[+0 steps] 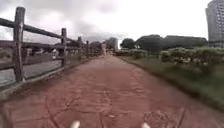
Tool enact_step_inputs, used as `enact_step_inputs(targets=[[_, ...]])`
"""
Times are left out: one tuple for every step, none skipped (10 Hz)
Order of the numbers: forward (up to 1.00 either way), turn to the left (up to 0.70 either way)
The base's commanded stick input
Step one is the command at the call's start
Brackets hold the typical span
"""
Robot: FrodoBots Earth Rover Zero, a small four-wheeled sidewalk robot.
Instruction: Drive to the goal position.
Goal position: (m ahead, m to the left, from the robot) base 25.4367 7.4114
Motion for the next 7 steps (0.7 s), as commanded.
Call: enact_step_inputs(targets=[[0.70, 0.00], [0.70, 0.00], [0.70, 0.00], [0.70, 0.00], [0.70, 0.00], [0.70, 0.00], [0.70, 0.00]])
